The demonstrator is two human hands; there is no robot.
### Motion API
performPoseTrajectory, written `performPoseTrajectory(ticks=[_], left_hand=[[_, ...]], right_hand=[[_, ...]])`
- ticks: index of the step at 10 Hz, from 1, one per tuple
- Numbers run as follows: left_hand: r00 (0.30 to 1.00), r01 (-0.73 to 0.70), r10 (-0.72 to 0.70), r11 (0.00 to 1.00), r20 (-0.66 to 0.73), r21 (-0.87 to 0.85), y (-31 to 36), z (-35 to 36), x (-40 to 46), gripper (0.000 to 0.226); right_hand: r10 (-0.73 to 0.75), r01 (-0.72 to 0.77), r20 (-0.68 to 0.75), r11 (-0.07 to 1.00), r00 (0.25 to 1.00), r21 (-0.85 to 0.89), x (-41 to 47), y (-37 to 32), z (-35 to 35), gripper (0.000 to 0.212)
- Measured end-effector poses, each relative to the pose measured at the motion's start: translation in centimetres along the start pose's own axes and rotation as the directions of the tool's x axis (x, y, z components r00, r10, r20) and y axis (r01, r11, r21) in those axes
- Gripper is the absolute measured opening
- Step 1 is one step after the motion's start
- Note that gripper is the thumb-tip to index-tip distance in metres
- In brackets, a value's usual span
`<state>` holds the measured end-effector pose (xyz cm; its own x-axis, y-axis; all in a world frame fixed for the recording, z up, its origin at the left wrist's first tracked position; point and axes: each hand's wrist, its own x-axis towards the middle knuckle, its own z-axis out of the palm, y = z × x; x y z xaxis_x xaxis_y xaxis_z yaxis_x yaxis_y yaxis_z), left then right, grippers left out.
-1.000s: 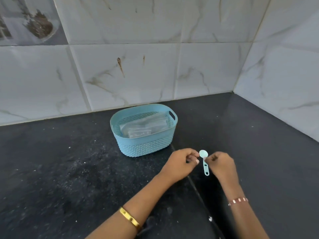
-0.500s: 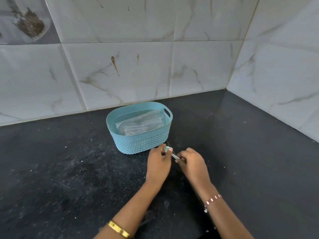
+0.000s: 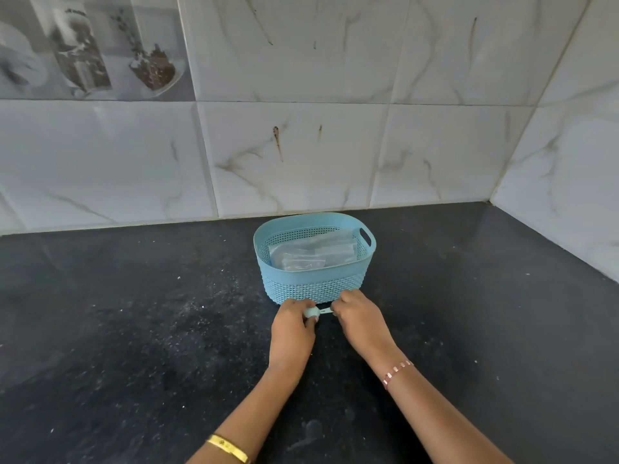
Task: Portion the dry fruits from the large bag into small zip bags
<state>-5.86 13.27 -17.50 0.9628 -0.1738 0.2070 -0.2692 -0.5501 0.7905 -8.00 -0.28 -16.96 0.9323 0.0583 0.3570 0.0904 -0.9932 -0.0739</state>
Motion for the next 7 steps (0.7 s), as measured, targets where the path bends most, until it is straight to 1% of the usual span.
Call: performPoseTrajectory(ticks=[1, 2, 3, 4, 5, 6, 7], left_hand=[[0.997, -0.070, 0.071, 0.995, -0.005, 0.071, -0.2, 0.1, -0.2, 0.029], [0.996, -0.089, 0.088, 0.991, 0.010, 0.098, -0.5, 0.4, -0.1, 0.029], [0.996, -0.086, 0.083, 0.988, 0.022, 0.127, -0.8, 0.7, 0.0, 0.029], [0.997, -0.082, 0.081, 0.991, 0.010, 0.110, -0.7, 0.7, -0.3, 0.030], [0.995, -0.094, 0.094, 0.993, 0.017, 0.072, -0.2, 0.6, -0.9, 0.031], [0.991, -0.132, 0.131, 0.990, 0.030, 0.050, 0.5, 0.4, -1.5, 0.032], [0.974, -0.223, 0.224, 0.974, 0.040, -0.031, 1.9, -0.1, -1.6, 0.032]], right_hand=[[-0.025, 0.027, 0.051, 0.999, 0.998, -0.035, 0.3, 0.1, 0.2, 0.038], [-0.028, 0.030, 0.067, 0.999, 0.997, -0.037, 0.2, 0.2, 0.4, 0.037], [-0.044, 0.045, 0.045, 0.998, 0.998, -0.034, 0.0, 0.4, 0.8, 0.031], [-0.042, 0.042, 0.003, 0.999, 0.999, -0.020, -0.1, 0.6, 1.2, 0.028], [-0.043, 0.051, -0.106, 0.996, 0.993, 0.073, -0.5, 1.1, 1.5, 0.024], [-0.015, 0.054, -0.234, 0.986, 0.972, 0.159, -1.2, 1.4, 1.1, 0.020], [0.020, 0.070, -0.398, 0.975, 0.917, 0.211, -1.3, 1.5, -1.1, 0.012]])
